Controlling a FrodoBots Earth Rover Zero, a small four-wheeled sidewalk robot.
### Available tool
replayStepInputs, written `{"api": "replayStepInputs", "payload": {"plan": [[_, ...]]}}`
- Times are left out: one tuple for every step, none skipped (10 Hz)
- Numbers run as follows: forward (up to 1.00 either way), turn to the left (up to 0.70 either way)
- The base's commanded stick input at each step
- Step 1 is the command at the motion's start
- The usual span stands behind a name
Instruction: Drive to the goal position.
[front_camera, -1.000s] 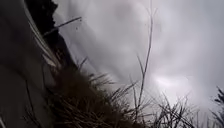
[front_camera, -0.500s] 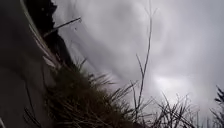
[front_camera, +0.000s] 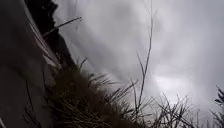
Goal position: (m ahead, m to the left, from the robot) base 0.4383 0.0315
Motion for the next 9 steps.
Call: {"api": "replayStepInputs", "payload": {"plan": [[0.45, 0.00], [0.45, 0.00], [0.45, 0.00], [0.45, 0.00], [0.45, 0.00], [0.45, 0.00], [0.45, 0.00], [0.45, 0.00], [0.45, 0.00]]}}
